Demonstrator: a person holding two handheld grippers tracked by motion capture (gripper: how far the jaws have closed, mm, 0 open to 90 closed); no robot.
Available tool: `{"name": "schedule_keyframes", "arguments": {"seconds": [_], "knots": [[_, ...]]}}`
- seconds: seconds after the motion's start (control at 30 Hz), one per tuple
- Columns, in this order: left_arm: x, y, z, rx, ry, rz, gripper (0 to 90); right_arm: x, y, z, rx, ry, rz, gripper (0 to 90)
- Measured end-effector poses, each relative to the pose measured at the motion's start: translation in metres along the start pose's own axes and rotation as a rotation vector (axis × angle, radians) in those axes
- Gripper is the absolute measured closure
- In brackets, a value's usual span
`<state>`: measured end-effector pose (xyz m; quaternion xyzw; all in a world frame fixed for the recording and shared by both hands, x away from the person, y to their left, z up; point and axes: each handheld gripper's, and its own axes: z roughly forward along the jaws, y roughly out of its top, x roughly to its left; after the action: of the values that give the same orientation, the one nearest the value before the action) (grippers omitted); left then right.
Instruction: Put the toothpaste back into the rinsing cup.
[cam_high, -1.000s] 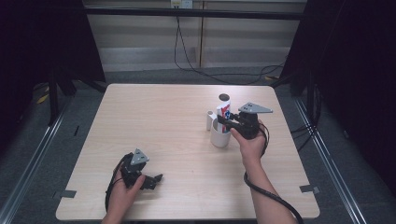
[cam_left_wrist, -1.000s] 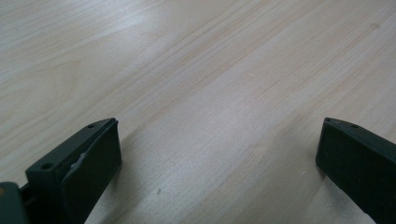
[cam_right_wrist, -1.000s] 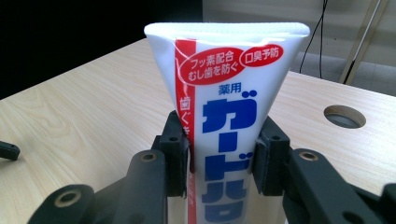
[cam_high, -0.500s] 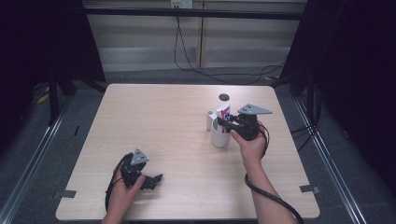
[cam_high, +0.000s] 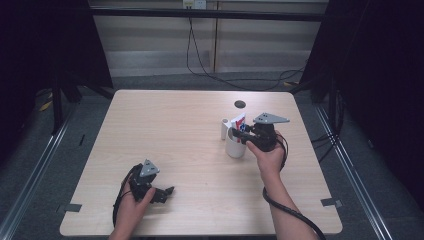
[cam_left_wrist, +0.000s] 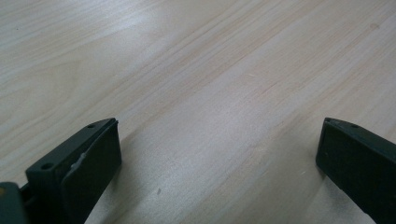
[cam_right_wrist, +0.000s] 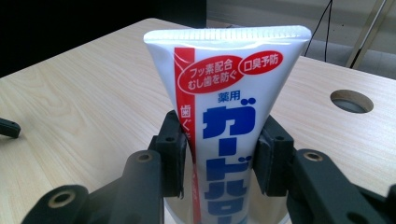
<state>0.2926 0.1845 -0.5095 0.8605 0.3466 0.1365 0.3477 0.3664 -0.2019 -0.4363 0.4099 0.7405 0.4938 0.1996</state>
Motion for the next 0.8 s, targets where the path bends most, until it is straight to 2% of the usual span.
{"name": "schedule_keyframes", "arguments": {"seconds": [0.8], "knots": [[0.0, 0.0, 0.0, 0.001, 0.0, -0.001, 0.0, 0.0001, -0.0006, 0.0, 0.044, 0.002, -0.011, 56.6]]}}
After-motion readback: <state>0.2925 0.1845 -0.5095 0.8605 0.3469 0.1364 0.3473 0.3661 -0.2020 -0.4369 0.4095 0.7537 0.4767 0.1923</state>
